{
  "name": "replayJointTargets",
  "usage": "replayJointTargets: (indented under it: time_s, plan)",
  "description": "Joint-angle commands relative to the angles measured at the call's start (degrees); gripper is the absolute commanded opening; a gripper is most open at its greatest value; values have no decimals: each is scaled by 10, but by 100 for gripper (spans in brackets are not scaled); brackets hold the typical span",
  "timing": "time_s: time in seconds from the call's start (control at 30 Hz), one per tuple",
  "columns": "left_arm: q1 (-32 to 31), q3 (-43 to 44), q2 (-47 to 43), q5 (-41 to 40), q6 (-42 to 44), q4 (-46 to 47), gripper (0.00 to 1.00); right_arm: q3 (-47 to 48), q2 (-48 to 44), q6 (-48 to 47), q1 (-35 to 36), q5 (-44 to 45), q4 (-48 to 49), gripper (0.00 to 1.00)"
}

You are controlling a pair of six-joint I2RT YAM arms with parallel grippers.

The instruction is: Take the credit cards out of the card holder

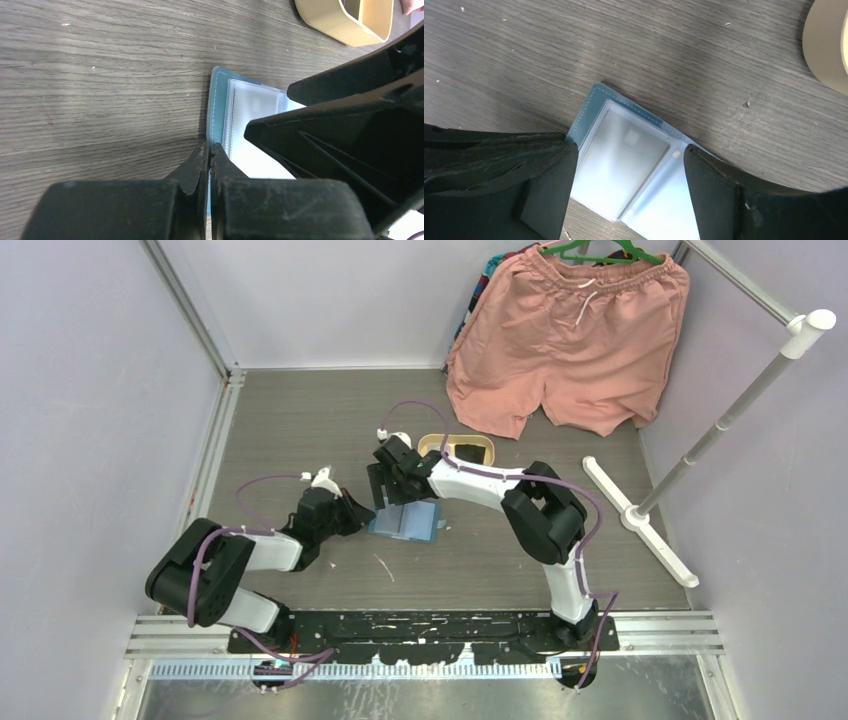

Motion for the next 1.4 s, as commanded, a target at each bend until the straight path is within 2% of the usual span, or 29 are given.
replayJointTargets:
  time_s: [0.0,0.53,0.87,1.37]
  plan:
    - [0,-8,-18,-23,25,-24,0,33,10,-2,3,20,-3,82]
    - [0,-14,-15,-27,22,-18,0,90,56,-33,30,88,-62,82]
    - [0,-16,-28,-33,18,-23,0,41,23,-61,31,114,-92,82]
    - [1,-18,-28,-34,18,-30,0,-36,-39,-56,32,136,-75,82]
